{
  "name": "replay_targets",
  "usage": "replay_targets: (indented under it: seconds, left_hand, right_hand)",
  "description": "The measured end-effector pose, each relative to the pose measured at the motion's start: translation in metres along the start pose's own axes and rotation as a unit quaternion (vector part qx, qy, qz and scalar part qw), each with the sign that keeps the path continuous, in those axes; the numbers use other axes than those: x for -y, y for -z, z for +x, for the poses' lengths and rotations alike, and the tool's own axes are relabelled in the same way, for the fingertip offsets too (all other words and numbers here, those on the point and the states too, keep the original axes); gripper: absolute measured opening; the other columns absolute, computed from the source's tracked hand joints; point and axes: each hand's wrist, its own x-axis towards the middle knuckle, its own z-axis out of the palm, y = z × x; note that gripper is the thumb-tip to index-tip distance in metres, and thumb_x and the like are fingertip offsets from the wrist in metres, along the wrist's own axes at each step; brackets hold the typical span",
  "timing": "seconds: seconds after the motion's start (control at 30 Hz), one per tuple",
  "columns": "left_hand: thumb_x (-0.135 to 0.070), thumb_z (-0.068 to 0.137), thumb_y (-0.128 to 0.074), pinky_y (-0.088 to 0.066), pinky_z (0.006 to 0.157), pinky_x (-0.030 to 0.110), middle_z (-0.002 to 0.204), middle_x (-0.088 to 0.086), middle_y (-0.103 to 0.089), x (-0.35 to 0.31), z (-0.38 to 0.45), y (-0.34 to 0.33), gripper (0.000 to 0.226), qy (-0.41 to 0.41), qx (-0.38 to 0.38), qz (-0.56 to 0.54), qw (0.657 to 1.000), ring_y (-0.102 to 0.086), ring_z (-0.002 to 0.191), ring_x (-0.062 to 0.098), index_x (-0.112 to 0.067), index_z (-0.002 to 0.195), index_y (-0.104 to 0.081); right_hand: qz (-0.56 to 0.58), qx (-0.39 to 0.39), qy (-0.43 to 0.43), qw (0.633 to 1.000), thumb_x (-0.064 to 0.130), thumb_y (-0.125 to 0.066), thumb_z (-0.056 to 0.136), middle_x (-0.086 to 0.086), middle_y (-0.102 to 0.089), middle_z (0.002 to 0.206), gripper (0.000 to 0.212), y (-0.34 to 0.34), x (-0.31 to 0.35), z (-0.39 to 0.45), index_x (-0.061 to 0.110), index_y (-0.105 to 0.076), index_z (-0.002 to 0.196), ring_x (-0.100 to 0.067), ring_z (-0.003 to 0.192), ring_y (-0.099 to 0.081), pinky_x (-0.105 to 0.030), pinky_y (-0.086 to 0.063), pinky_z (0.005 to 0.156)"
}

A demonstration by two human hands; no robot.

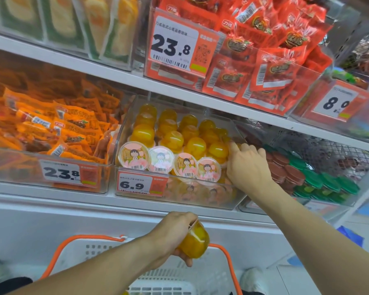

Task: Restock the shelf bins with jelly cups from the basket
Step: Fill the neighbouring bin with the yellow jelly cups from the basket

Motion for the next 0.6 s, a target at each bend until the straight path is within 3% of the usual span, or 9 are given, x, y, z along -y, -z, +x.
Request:
replay_targets:
  seconds: [0.33,0.47,0.6]
  left_hand:
    - [-0.027,0.101,-0.048,-0.050,0.044,0.031,0.096,0.021,-0.060,0.004,0.004,0.001,0.032,0.001,-0.006,0.017,1.000,-0.064,0.069,0.030,-0.001,0.114,-0.063]
    - [-0.027,0.101,-0.047,-0.051,0.046,0.033,0.094,0.023,-0.061,0.004,0.005,0.003,0.033,0.003,-0.001,0.009,1.000,-0.063,0.069,0.032,-0.001,0.114,-0.061]
    - [-0.025,0.101,-0.047,-0.051,0.046,0.032,0.093,0.022,-0.061,0.002,0.002,0.004,0.032,-0.002,0.000,0.013,1.000,-0.063,0.068,0.031,-0.001,0.114,-0.062]
  right_hand:
    - [0.026,0.085,0.037,0.995,0.015,-0.047,0.090,-0.005,-0.059,0.098,0.012,0.019,-0.003,0.013,0.014,-0.053,0.100,-0.027,0.089,-0.055,-0.041,-0.026,0.081]
    - [0.003,0.140,0.052,0.989,0.015,-0.053,0.088,-0.001,-0.055,0.095,0.008,0.026,-0.006,0.025,0.018,-0.050,0.095,-0.024,0.087,-0.050,-0.045,-0.029,0.089]
    - [-0.037,0.145,0.073,0.986,0.024,-0.056,0.093,-0.003,-0.061,0.101,0.008,0.033,-0.008,0.034,0.020,-0.056,0.100,-0.029,0.101,-0.057,-0.050,-0.031,0.102]
